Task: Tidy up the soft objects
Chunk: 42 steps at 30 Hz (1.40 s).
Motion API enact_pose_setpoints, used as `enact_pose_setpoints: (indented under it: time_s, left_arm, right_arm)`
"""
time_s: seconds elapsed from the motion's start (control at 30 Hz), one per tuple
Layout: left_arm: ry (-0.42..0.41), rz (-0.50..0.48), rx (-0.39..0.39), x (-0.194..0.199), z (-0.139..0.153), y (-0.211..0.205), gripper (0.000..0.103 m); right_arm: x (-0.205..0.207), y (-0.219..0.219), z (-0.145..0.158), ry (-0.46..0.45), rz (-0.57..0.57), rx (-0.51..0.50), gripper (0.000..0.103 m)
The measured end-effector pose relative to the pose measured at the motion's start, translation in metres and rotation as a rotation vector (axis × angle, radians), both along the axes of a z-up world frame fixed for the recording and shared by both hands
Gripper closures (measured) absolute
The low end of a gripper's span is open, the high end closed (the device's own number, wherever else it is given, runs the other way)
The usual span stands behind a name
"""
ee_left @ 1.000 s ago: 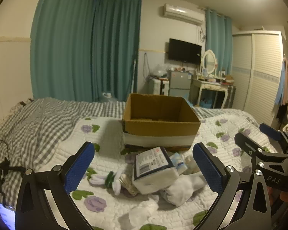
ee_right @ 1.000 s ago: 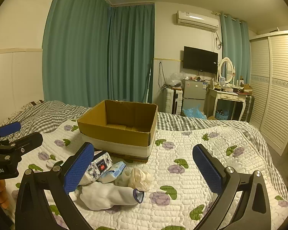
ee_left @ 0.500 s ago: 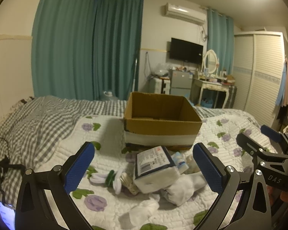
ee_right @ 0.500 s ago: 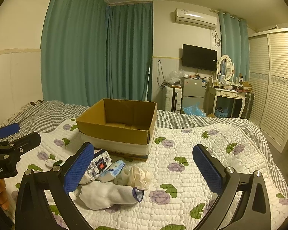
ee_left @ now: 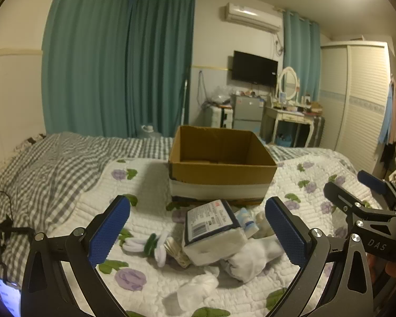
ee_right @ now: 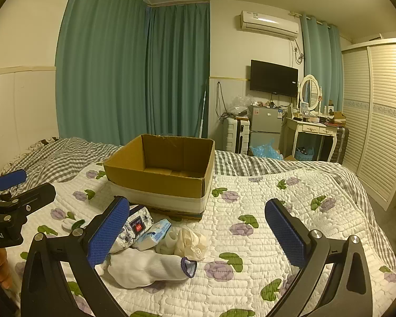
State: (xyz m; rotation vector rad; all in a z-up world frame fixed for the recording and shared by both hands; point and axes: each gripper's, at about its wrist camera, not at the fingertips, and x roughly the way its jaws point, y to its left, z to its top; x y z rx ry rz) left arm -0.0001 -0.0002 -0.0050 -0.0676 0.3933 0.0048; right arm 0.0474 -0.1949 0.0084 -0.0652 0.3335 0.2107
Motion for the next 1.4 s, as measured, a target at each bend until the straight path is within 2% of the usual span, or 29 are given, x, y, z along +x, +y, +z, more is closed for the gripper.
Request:
enact_pose_setpoints:
  time_s: [0.93, 1.13, 1.3, 1.4]
  left_arm:
    - [-0.016, 0.013, -0.010, -0.002, 0.003, 0.006, 0.000]
    - [-0.016, -0.008, -0.028, -0.001, 0.004, 0.008, 0.000]
    - [-0.034, -0.005, -0.020, -0.005, 0.011, 0.006, 0.000]
    - [-0.061, 0.001, -0.029, -0.015, 0.027, 0.007, 0.000]
  right_arm:
    - [0.002, -0.002, -0.002, 0.011, 0.002, 0.009, 0.000]
    - [0.002, -0.002, -0.002, 0.013, 0.003, 0.010, 0.000]
    - [-0.003, -0.005, 0.004, 0.017, 0.009, 0.042, 0.000]
    - [-0.010, -0.005, 0.013, 0.008, 0.013, 0.047, 0.000]
